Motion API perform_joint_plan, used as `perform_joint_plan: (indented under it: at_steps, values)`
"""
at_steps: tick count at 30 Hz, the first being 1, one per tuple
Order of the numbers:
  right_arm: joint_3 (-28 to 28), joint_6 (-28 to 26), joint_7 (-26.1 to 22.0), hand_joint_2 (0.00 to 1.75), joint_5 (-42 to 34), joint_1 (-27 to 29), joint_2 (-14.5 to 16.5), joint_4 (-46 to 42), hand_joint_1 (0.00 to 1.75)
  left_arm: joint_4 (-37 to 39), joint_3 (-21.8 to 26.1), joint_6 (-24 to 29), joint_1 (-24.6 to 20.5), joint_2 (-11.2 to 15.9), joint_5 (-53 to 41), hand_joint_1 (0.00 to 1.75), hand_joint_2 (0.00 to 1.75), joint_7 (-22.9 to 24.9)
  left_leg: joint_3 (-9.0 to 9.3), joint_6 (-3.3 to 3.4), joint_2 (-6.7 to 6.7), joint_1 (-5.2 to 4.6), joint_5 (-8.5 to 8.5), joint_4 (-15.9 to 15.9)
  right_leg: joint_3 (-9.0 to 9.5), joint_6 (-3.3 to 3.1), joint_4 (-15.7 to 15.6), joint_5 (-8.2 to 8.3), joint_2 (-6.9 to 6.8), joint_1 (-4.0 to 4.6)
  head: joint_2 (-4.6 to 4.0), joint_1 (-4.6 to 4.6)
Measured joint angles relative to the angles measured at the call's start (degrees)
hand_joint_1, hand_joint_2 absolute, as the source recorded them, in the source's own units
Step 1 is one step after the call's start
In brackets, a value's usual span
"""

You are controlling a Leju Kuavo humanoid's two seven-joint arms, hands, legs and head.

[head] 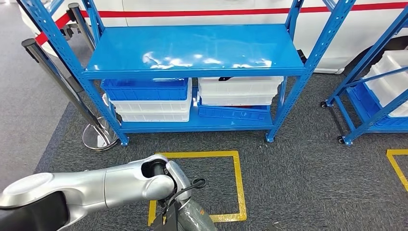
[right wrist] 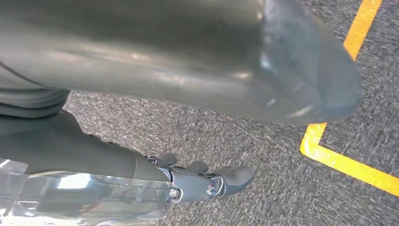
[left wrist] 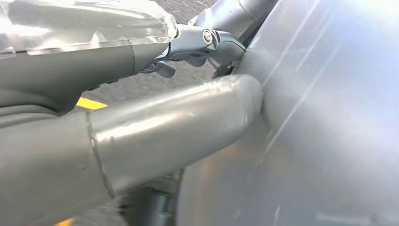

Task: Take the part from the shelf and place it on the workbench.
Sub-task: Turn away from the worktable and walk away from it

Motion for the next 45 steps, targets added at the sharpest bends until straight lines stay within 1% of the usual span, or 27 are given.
perform_joint_plan:
  at_steps: [12,19,22,23,26,45]
  values:
    - [0.0,0.0,0.0,0.00,0.0,-0.2,0.2,0.0,0.00,1.4,0.1,0.3,1.7,-0.4,1.5,0.00,0.00,-0.2,-0.02,0.01,-0.02,-0.02,0.00,0.0,0.00,0.01,0.0,0.00,-0.05,-0.02,-0.01,0.01]
    - [0.0,0.0,0.0,0.00,0.0,-0.2,0.2,0.0,0.00,1.6,0.2,0.3,1.8,-0.4,1.6,0.00,0.00,-0.2,-0.02,0.01,-0.02,-0.01,0.00,0.0,0.00,0.01,0.0,0.00,-0.05,-0.01,-0.01,0.00]
    - [0.0,0.0,0.0,0.00,0.0,-0.2,0.2,0.0,0.00,1.6,0.2,0.3,1.8,-0.4,1.6,0.00,1.31,-0.2,-0.02,0.01,-0.02,-0.01,0.00,0.0,0.00,0.01,0.0,0.00,-0.05,-0.02,-0.01,0.00]
    - [0.0,0.0,0.0,0.00,0.0,-0.2,0.2,0.0,0.00,1.6,0.2,0.3,1.8,-0.4,1.6,0.00,1.31,-0.2,-0.02,0.00,-0.02,-0.01,0.00,0.0,0.00,0.01,0.0,0.00,-0.05,-0.02,-0.01,0.01]
    - [0.0,0.0,0.0,0.00,0.0,-0.2,0.2,0.0,0.00,1.7,0.3,0.3,1.8,-0.5,1.6,0.00,0.00,-0.2,-0.02,0.01,-0.02,-0.02,0.00,0.0,0.00,0.01,0.0,0.00,-0.05,-0.02,-0.01,0.01]
    - [0.0,0.0,0.0,0.00,0.0,-0.2,0.2,-0.1,0.00,1.7,0.3,0.3,1.8,-0.5,1.6,0.00,0.00,-0.2,-0.02,0.01,-0.02,-0.02,0.00,0.0,0.00,0.01,0.0,0.00,-0.05,-0.02,0.00,0.00]
